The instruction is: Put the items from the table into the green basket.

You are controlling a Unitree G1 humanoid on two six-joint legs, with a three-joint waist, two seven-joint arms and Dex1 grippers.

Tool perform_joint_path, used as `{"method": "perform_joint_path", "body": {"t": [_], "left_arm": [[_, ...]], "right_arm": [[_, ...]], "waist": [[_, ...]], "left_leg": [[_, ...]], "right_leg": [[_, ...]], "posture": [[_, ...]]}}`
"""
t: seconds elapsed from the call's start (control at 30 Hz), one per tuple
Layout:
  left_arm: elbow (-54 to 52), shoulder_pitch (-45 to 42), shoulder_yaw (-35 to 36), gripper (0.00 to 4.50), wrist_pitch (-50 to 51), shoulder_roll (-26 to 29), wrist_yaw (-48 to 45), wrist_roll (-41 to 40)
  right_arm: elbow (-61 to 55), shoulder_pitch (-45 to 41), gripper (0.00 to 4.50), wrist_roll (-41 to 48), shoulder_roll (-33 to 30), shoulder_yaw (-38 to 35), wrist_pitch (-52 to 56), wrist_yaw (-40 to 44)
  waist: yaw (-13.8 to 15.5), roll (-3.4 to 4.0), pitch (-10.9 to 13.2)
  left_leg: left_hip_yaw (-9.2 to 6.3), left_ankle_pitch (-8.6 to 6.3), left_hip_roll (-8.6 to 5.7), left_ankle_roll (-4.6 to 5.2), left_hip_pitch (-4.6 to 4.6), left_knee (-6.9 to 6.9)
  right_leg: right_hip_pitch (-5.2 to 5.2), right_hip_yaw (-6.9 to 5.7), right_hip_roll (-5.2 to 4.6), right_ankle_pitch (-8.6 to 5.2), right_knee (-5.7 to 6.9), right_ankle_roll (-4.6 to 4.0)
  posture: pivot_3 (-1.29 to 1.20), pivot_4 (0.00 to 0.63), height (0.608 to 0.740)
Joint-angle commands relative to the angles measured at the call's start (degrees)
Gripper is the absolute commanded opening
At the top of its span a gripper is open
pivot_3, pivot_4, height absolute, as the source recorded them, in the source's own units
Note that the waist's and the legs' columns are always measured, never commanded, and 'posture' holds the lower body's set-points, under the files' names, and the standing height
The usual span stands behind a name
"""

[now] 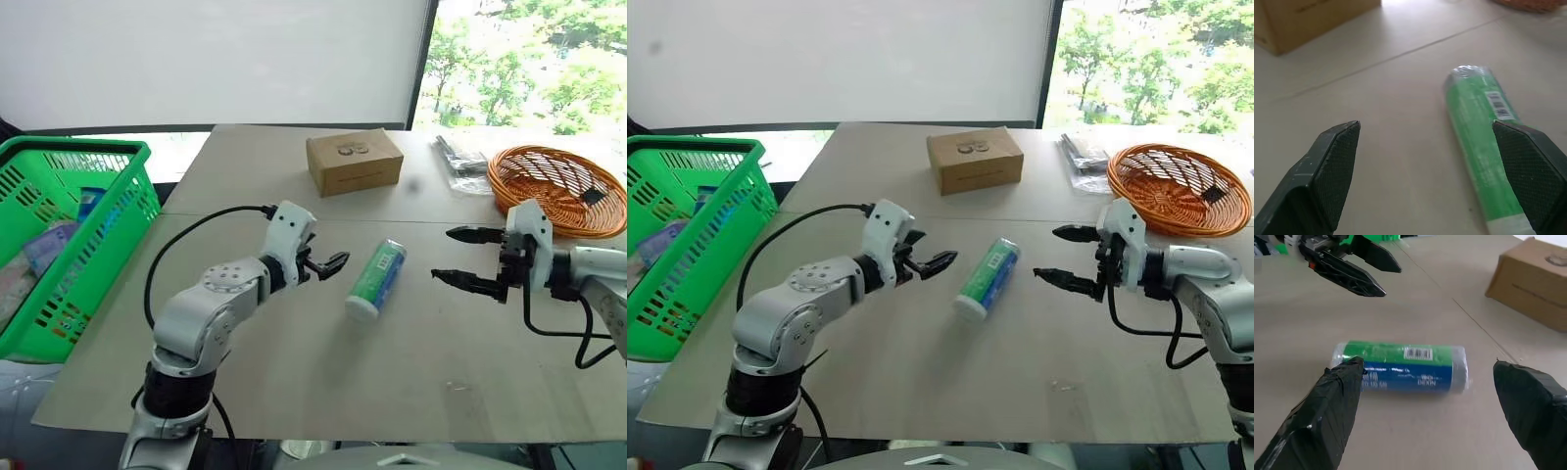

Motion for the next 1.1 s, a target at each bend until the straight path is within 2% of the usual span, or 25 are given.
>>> {"method": "perform_joint_path", "body": {"t": [0.03,0.27,0.37,0.47,0.6,0.7,0.8,0.83,0.97,1.1], "left_arm": [[2.9,-2.7,-2.2,4.42,1.3,-2.7,-0.2,-1.0],[10.7,-2.7,-8.4,4.42,-0.7,-5.6,-0.5,1.3],[13.6,-2.5,-11.4,4.42,-0.7,-4.9,1.9,5.3],[15.4,-2.1,-10.6,4.42,-0.1,-5.3,4.5,7.7],[16.9,-1.5,-13.6,4.42,-1.3,-2.6,5.9,11.7],[16.9,-0.5,-12.4,3.62,-2.0,-3.4,6.4,11.7],[16.0,0.5,-10.4,2.61,-1.3,-5.4,6.7,10.5],[16.1,0.5,-9.9,2.43,-1.1,-5.9,6.9,10.4],[15.9,1.1,-8.2,2.10,-0.3,-7.7,7.2,10.1],[16.4,1.0,-5.6,1.97,-1.1,-9.1,8.7,10.9]], "right_arm": [[-3.7,1.6,4.50,-0.1,0.2,-3.4,-1.6,-2.1],[-6.7,6.1,4.50,0.0,0.7,-5.7,-1.7,-4.5],[-7.4,7.4,4.50,-0.5,0.4,-6.3,-2.1,-4.9],[-7.8,7.7,4.50,-0.2,0.5,-6.6,-1.9,-5.4],[-7.9,7.9,4.50,-0.4,0.5,-6.4,-2.0,-5.5],[-7.6,7.6,4.50,-0.7,0.6,-6.0,-2.1,-5.5],[-7.7,7.1,4.50,-0.6,0.7,-5.7,-1.8,-5.5],[-7.7,6.9,4.50,-0.6,0.7,-5.6,-1.7,-5.4],[-7.2,6.4,4.50,-0.9,0.7,-5.0,-2.0,-5.1],[-6.7,5.6,4.50,-1.4,1.1,-4.3,-2.0,-5.0]], "waist": [[-1.2,0.05,0.0],[-6.3,0.11,0.0],[-7.5,0.17,-0.1],[-8.1,0.36,-0.2],[-8.7,0.60,-0.4],[-9.5,0.69,-0.4],[-9.8,0.83,-0.4],[-9.8,0.84,-0.4],[-9.8,0.89,-0.4],[-9.6,0.89,-0.4]], "left_leg": [[0.05,0.00,-0.01,0.00,0.15,0.02],[-0.07,0.00,0.01,0.00,0.61,0.11],[0.01,0.00,-0.01,0.01,1.02,-0.01],[0.03,0.00,-0.01,0.01,1.12,-0.01],[0.07,0.00,-0.09,0.02,1.15,0.00],[0.05,0.01,-0.09,0.02,1.44,-0.01],[0.12,0.00,-0.04,0.01,2.01,-0.14],[0.08,0.00,-0.04,0.00,2.05,-0.17],[-0.02,0.00,-0.06,0.00,2.16,-0.18],[0.00,0.00,-0.07,0.00,2.14,-0.17]], "right_leg": [[0.11,-0.06,0.20,-0.08,0.00,-0.09],[0.70,0.14,0.23,-0.29,-0.01,0.02],[0.95,0.28,0.23,-0.31,0.00,0.03],[1.05,0.31,0.25,-0.31,0.00,0.04],[1.22,0.25,0.27,-0.31,0.01,0.06],[1.53,0.23,0.30,-0.32,0.01,0.06],[1.97,0.28,0.29,-0.33,0.01,0.07],[1.99,0.26,0.30,-0.34,0.01,0.07],[1.99,0.19,0.32,-0.34,0.01,0.07],[1.98,0.23,0.27,-0.34,0.00,0.08]], "posture": [[0.13,0.000,0.740],[0.08,0.000,0.740],[0.07,0.000,0.740],[0.07,0.000,0.740],[0.06,0.000,0.740],[0.07,0.000,0.740],[0.07,0.000,0.740],[0.08,0.000,0.740],[0.08,0.000,0.740],[0.09,0.000,0.740]]}}
